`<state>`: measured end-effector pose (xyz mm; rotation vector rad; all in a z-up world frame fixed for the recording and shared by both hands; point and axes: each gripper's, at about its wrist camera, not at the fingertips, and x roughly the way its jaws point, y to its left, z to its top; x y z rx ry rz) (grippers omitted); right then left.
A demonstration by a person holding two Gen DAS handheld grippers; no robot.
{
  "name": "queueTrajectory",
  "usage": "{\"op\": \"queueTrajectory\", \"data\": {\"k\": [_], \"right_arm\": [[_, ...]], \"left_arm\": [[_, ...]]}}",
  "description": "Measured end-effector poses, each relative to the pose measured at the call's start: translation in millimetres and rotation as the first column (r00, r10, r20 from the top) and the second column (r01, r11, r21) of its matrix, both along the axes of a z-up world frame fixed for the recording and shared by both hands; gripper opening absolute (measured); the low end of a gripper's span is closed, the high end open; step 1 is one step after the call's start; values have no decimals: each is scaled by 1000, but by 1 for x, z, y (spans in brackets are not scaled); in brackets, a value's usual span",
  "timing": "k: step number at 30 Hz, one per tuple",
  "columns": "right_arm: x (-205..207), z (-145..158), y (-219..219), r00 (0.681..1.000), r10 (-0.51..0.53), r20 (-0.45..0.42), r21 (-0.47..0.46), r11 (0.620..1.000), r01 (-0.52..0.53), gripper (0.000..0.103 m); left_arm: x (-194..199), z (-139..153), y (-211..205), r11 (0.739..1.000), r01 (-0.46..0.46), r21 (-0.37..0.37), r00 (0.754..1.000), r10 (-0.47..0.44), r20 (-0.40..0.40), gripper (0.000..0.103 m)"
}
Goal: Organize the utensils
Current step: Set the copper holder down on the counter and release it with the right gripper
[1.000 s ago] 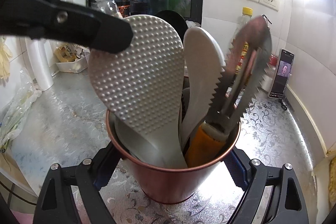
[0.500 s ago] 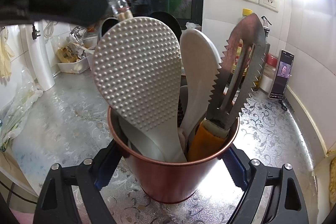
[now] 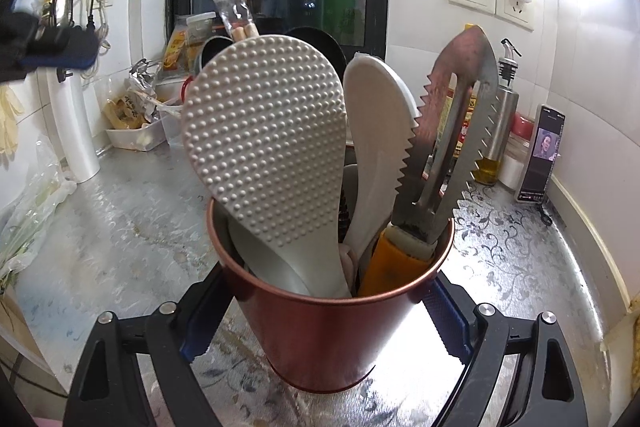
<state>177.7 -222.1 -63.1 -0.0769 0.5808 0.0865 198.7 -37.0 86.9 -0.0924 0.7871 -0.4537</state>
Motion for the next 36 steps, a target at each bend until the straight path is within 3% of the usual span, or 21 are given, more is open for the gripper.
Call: {"op": "queueTrajectory", "data": {"k": [2,5,11,18,22,23,24,26,36], "right_arm": [[3,-2,-1,1000,-3,0,0,1000,3,91],[9,-1,-3,1000,-4,1,0,1000,4,91],[18,-1,-5,1000,3,-6,2,1000,-3,91],[20,1,-5,999,26,-23,5,1000,-26,92],[18,2,-11,998,50,-34,31,998,-49,94],[18,1,-12,997,60,-45,43,997,-58,99],[17,1,-13,996,68,-51,54,996,-65,100],[14,-2,-13,994,90,-58,65,994,-86,103],[-5,-16,-14,990,101,-94,71,993,-95,103]], "left_arm": [[3,-9,7,999,-36,3,999,36,-32,14],[7,-24,14,996,-90,19,993,91,-78,42],[10,-58,27,984,-172,54,969,179,-172,44],[9,-97,34,957,-281,80,918,292,-270,66],[6,-114,35,938,-334,94,887,346,-305,69],[4,-116,35,933,-345,101,881,360,-307,73],[1,-119,35,928,-356,109,876,372,-308,84],[-5,-122,35,919,-375,123,868,395,-301,92],[-46,-131,30,887,-426,177,855,459,-242,92]]}}
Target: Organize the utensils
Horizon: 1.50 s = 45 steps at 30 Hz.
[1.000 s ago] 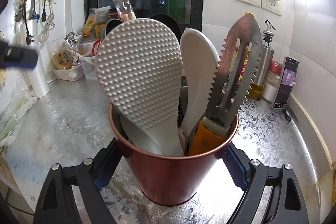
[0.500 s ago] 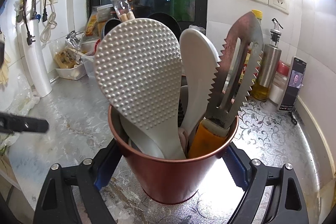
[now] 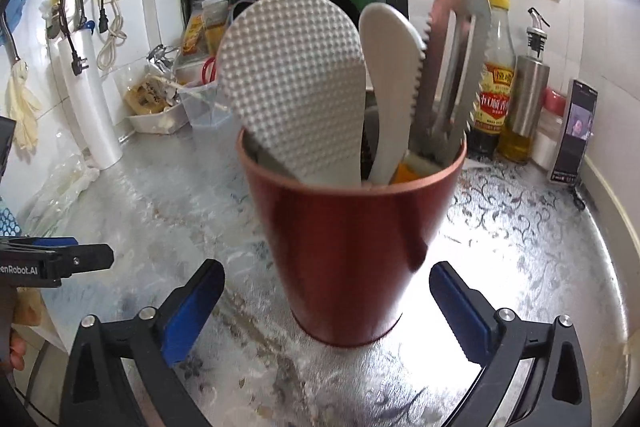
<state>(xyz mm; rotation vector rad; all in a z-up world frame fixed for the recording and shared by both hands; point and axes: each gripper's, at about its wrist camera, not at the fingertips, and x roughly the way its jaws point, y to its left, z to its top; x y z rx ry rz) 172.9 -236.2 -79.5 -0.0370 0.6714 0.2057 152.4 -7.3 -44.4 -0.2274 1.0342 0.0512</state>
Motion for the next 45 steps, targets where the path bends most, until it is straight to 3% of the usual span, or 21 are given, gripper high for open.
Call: {"op": "queueTrajectory", "data": {"k": [6,11,13,30,45], "right_arm": [[-14,-2,6,1000,-12,-22,-6,1000,12,103],[-27,3,26,999,-37,-12,-29,999,37,103],[-34,6,30,999,-54,-8,-30,998,54,103],[-116,12,84,987,-154,54,-80,984,158,103],[-143,21,86,979,-184,92,-104,976,193,103]], "left_arm": [[-16,3,-1,1000,19,24,999,-20,39,92],[-20,7,15,994,78,-71,993,-72,92,92],[-25,11,20,994,84,-74,991,-76,107,92],[-83,5,43,978,197,62,970,-204,130,92],[-100,4,38,976,155,150,980,-171,100,92]]}}
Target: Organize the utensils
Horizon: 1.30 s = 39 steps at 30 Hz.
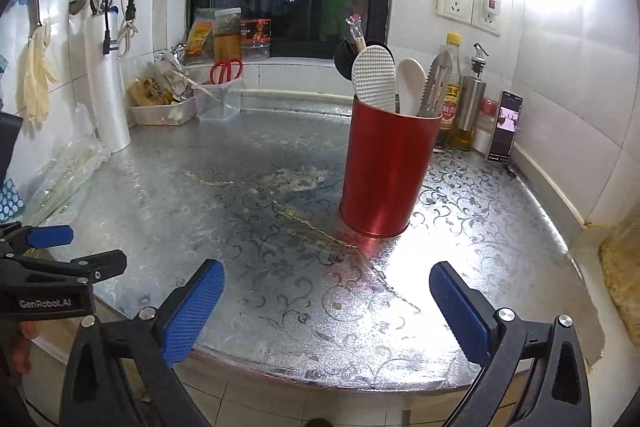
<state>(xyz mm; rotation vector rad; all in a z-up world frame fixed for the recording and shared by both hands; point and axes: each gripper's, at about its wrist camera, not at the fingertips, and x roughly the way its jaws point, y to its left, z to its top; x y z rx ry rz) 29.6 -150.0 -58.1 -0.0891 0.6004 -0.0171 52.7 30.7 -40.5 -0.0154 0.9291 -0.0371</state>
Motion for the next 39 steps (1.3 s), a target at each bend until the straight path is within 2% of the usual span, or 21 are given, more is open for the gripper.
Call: {"op": "queueTrajectory", "data": {"k": [39], "right_arm": [[4,-2,2,1000,-7,-11,-24,1000,7,103]], "left_arm": [[8,-12,10,999,-16,-39,998,13,-68,92]]}}
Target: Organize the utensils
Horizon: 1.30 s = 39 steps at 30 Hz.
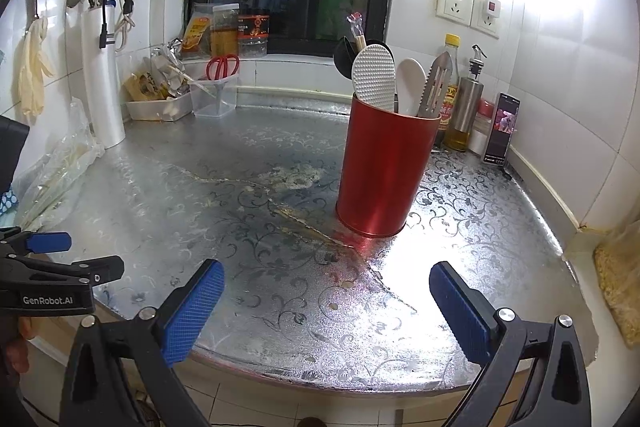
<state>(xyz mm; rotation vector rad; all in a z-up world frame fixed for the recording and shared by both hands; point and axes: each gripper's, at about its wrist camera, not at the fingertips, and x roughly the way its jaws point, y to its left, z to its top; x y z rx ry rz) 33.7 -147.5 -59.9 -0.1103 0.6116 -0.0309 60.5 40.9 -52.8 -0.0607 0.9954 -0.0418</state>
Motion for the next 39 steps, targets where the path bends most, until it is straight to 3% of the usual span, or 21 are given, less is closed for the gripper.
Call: {"op": "queueTrajectory", "data": {"k": [39], "right_arm": [[17,-8,-5,999,-13,-31,4,1000,13,103]], "left_arm": [[15,-10,3,1000,-16,-3,999,16,-33,92]]}}
